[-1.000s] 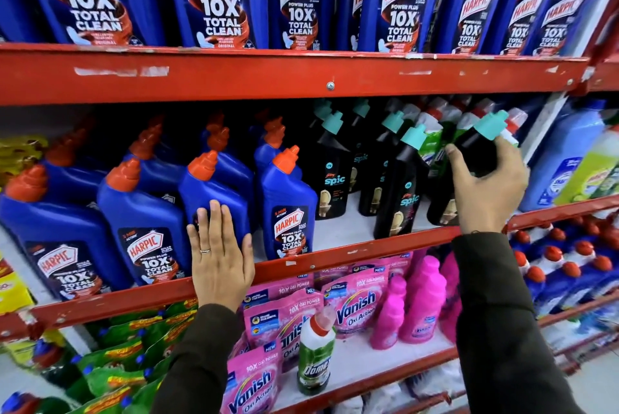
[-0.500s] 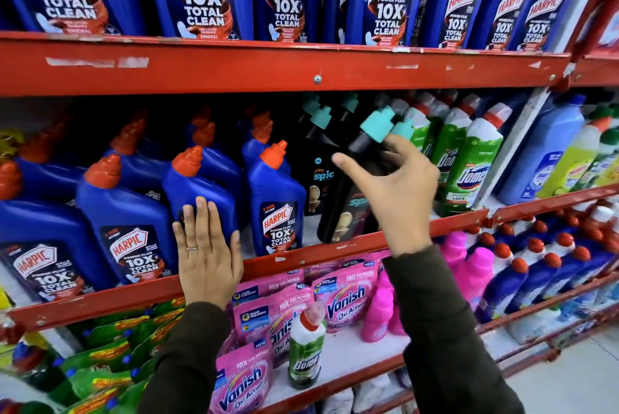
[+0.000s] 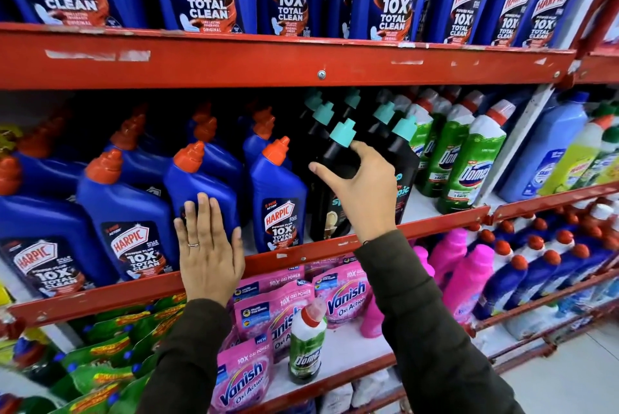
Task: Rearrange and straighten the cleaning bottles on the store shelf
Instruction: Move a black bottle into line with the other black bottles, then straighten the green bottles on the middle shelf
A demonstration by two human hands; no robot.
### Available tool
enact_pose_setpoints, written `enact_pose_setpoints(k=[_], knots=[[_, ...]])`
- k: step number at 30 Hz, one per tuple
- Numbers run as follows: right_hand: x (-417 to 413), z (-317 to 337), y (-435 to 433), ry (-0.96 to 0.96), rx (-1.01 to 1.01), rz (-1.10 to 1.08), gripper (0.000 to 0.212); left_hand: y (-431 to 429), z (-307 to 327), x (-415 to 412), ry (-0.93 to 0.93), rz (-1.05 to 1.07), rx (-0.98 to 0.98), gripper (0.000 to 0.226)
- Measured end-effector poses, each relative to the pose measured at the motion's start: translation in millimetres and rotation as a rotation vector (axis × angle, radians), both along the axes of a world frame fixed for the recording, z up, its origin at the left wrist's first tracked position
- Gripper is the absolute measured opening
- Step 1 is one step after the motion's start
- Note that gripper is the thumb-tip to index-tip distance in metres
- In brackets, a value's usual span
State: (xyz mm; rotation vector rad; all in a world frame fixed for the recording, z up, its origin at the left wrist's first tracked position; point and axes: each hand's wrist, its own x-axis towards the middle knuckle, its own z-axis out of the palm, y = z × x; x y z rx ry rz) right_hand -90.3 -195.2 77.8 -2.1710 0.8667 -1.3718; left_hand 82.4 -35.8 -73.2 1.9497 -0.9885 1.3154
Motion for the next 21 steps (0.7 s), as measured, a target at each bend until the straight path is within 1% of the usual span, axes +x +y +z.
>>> enact_pose_setpoints(k=[3, 6, 9, 11, 13, 17, 19, 21], knots=[[-2, -7, 5, 0.000, 0.002, 0.069, 0.075, 0, 0, 0, -0.003, -0.001, -0.002, 0.071], [-10, -23, 10, -0.076, -0.039, 0.087, 0.064, -1, 0, 1, -0.014, 0.001, -0.008, 0.070], [-21, -52, 20, -0.143, -0.065, 0.105, 0.050, -1, 1, 1, -0.015, -0.003, -0.021, 0.071], [-28, -81, 30, -0.132, -0.030, 0.156, 0.045, -1, 1, 0, -0.015, 0.004, -0.017, 0.071], [-37, -117, 41, -0.015, 0.085, 0.205, 0.051, -2, 2, 0, 0.006, 0.016, -0.010, 0.071], [-51, -193, 59, 0.312, 0.371, 0.205, 0.080, -1, 3, -1, 0.024, 0.044, -0.018, 0.063], [-53, -227, 66, 0.359, 0.518, 0.191, 0.085, -1, 3, -2, 0.018, 0.051, -0.025, 0.062], [-50, -248, 69, 0.365, 0.611, 0.161, 0.080, -1, 3, -3, 0.013, 0.064, -0.027, 0.062]])
